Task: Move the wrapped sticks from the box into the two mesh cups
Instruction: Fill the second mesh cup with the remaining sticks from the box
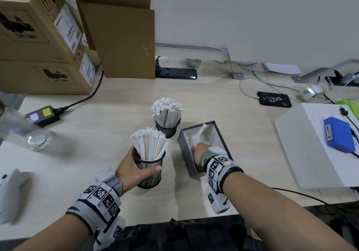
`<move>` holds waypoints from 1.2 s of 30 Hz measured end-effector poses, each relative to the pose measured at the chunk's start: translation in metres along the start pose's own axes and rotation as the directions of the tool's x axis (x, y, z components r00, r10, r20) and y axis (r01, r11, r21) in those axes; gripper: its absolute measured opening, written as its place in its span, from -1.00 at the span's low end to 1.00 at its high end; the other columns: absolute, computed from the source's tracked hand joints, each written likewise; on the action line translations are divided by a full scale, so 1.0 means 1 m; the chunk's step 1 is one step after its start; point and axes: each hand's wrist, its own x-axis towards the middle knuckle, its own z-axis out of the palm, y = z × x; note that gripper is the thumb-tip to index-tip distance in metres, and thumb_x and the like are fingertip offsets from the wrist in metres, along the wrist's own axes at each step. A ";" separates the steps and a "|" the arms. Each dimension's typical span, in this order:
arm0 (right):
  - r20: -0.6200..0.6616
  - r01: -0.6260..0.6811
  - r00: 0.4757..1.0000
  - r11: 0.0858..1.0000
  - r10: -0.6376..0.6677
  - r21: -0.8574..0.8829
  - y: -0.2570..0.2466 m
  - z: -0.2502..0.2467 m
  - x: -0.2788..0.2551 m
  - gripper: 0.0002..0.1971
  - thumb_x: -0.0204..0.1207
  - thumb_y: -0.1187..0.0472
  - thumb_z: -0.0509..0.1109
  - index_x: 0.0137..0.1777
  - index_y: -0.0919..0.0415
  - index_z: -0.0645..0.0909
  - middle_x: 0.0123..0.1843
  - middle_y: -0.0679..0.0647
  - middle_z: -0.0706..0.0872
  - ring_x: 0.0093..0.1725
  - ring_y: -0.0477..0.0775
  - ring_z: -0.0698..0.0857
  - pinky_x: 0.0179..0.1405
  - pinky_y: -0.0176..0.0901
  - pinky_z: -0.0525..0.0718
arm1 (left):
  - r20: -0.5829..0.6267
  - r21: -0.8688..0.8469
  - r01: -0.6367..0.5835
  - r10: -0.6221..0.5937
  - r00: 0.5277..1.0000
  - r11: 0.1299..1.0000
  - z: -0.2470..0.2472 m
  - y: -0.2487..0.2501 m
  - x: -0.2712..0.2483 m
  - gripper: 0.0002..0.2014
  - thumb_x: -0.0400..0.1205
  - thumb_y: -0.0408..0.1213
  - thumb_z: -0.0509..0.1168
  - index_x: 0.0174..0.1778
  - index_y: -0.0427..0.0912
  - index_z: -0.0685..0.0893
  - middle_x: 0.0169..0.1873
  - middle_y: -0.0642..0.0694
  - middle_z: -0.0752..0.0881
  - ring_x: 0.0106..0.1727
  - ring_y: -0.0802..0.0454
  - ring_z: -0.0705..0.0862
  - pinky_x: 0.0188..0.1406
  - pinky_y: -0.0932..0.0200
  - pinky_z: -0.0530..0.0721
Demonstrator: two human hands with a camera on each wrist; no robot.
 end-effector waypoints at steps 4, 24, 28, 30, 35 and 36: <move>-0.009 0.028 1.000 0.999 -0.027 0.035 0.000 -0.001 -0.001 -0.66 0.63 0.21 0.23 0.34 0.32 0.55 0.33 0.31 0.64 0.31 0.33 0.62 0.22 0.05 0.57 | -0.005 0.010 0.016 -0.016 1.000 1.000 -0.001 -0.003 -0.001 -0.19 -0.05 0.20 0.60 0.13 0.22 0.49 0.07 0.27 0.70 0.13 0.36 0.65 0.13 0.19 0.57; -0.164 0.160 0.980 0.938 -0.113 0.307 0.015 -0.035 -0.023 -0.80 0.56 -0.02 0.36 0.06 0.07 0.64 -0.10 0.05 0.66 -0.09 0.17 0.64 -0.10 -0.18 0.53 | 0.020 0.037 -0.057 0.057 0.998 0.998 0.008 0.022 -0.006 -0.08 -0.02 0.19 0.61 0.28 0.13 0.45 0.07 0.29 0.65 0.14 0.22 0.64 0.18 0.21 0.51; -0.211 0.180 0.971 0.925 -0.112 0.336 0.019 -0.036 -0.029 -0.77 0.59 -0.03 0.35 -0.05 0.12 0.71 -0.18 0.06 0.68 -0.14 0.18 0.64 -0.13 -0.15 0.56 | 0.033 0.030 -0.074 0.073 0.997 0.997 0.013 0.027 -0.006 -0.14 0.11 0.02 0.69 0.31 0.09 0.45 0.08 0.21 0.66 0.16 0.15 0.65 0.22 0.16 0.54; -0.241 0.187 0.965 0.919 -0.105 0.346 0.020 -0.037 -0.034 -0.77 0.59 -0.01 0.36 -0.03 0.12 0.74 -0.17 0.06 0.69 -0.14 0.19 0.65 -0.10 -0.13 0.61 | 0.041 0.024 -0.089 0.088 0.995 0.996 0.016 0.031 -0.006 -0.12 0.07 0.06 0.65 0.32 0.09 0.45 0.09 0.20 0.67 0.17 0.15 0.66 0.18 0.19 0.53; -0.301 0.298 0.932 0.904 -0.204 0.307 0.011 -0.040 -0.055 -0.94 0.51 0.09 0.37 -0.15 0.02 0.56 -0.32 -0.02 0.61 -0.23 0.18 0.63 -0.24 -0.12 0.57 | 0.045 0.044 -0.084 0.083 0.996 0.995 0.018 0.032 -0.002 0.00 -0.04 0.20 0.60 0.36 0.05 0.47 0.14 0.15 0.70 0.18 0.13 0.67 0.19 0.15 0.56; -0.308 0.321 0.924 0.898 -0.227 0.301 0.008 -0.042 -0.062 -0.90 0.47 0.10 0.39 -0.17 0.10 0.56 -0.35 0.00 0.59 -0.27 0.18 0.61 -0.26 -0.05 0.59 | 0.043 0.066 -0.084 0.081 0.996 0.994 0.019 0.032 -0.002 0.01 -0.02 0.18 0.61 0.38 0.02 0.47 0.15 0.12 0.70 0.18 0.12 0.68 0.20 0.14 0.57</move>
